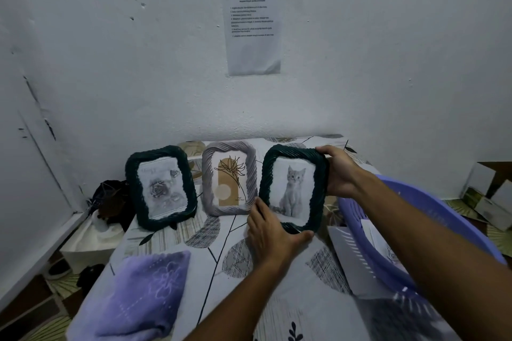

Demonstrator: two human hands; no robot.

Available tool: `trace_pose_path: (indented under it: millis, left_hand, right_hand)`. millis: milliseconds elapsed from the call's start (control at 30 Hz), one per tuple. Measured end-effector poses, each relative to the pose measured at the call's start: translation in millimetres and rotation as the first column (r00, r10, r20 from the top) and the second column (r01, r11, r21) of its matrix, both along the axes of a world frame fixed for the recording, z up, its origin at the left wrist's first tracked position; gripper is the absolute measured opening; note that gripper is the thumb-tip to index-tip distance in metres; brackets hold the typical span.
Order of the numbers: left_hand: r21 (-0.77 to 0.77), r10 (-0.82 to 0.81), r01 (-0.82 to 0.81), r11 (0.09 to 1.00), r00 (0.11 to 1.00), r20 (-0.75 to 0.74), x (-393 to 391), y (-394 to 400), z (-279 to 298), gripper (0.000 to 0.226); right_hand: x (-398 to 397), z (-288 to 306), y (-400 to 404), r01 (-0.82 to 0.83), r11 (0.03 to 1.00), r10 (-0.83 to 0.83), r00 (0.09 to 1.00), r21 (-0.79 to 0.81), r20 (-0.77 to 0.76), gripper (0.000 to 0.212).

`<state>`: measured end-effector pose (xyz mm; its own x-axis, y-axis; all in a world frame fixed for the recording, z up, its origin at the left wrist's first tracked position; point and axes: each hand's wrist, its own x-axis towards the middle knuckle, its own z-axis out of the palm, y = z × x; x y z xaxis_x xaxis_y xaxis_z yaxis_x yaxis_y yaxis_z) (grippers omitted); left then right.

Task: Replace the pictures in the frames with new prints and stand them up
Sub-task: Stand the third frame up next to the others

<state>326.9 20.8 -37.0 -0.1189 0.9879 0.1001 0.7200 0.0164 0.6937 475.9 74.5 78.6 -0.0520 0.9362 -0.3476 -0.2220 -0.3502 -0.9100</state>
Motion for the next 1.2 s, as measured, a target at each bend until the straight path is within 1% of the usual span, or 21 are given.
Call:
trace_pose_path:
  millis: [167, 333, 500, 700, 967, 1200]
  left_hand:
    - [0.021, 0.049, -0.05, 0.999, 0.999, 0.012, 17.5, 20.1, -9.4, 0.141]
    - [0.025, 0.019, -0.021, 0.999, 0.997, 0.081, 27.4, 30.8, -16.5, 0.135]
    - [0.014, 0.011, -0.012, 1.0, 0.993, 0.113, 34.5, 35.6, -20.1, 0.131]
    - [0.012, 0.006, -0.007, 1.0, 0.994, 0.107, 39.8, 41.2, -24.4, 0.129]
    - [0.043, -0.028, 0.022, 0.999, 0.991, 0.131, 38.4, 49.7, -29.6, 0.124]
    - [0.056, -0.041, 0.032, 0.998, 0.986, 0.16, 37.4, 52.1, -33.6, 0.123]
  right_hand:
    - [7.8, -4.7, 21.3, 0.027, 1.0, -0.027, 0.999, 0.003, 0.018, 0.031]
    - [12.6, -10.0, 35.6, 0.05, 0.999, -0.05, 0.999, 0.004, 0.011, 0.032]
    - [14.6, -14.1, 45.5, 0.054, 0.999, -0.054, 0.998, 0.006, 0.021, 0.032]
    - [16.9, -18.5, 56.5, 0.065, 0.998, -0.065, 0.998, 0.001, 0.028, 0.035]
    - [21.9, -29.1, 71.2, 0.091, 0.996, -0.091, 0.996, -0.014, 0.004, 0.032]
    - [23.1, -27.3, 73.9, 0.059, 0.997, -0.06, 0.998, -0.054, -0.011, 0.035]
